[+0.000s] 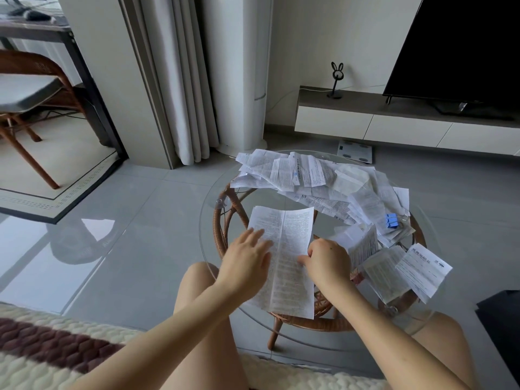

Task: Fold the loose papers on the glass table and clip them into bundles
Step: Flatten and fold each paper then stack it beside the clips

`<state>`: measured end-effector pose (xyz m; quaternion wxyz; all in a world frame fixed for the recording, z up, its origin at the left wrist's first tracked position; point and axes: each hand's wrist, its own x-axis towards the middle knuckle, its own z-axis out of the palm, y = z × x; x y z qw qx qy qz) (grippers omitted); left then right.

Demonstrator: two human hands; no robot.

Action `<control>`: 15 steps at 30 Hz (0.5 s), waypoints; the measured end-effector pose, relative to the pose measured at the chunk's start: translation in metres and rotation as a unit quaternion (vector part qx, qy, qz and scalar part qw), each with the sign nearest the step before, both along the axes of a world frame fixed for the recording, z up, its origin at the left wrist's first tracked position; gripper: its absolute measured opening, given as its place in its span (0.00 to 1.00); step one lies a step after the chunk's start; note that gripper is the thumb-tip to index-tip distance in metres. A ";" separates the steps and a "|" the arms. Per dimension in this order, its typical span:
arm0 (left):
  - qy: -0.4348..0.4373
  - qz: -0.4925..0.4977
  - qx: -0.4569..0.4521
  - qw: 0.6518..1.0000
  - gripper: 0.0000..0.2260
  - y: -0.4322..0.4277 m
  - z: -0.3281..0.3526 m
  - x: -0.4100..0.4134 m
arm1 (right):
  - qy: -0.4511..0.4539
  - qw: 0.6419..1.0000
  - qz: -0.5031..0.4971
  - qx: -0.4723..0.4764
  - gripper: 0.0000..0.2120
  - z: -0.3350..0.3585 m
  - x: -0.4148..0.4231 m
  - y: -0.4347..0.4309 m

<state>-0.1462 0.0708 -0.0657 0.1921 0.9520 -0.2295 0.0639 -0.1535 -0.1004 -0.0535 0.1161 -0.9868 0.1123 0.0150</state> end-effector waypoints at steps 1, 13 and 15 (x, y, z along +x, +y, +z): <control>0.022 -0.006 0.013 1.000 0.17 -0.009 -0.002 0.003 | 0.001 1.000 -0.003 -0.003 0.26 -0.002 0.001 0.000; 0.088 0.036 0.080 0.992 0.38 -0.039 -0.034 0.019 | 0.006 1.000 0.006 -0.020 0.27 -0.009 0.009 -0.002; 0.082 0.042 0.075 0.993 0.38 -0.038 -0.036 0.018 | 0.008 1.000 0.005 -0.018 0.28 -0.009 0.009 -0.002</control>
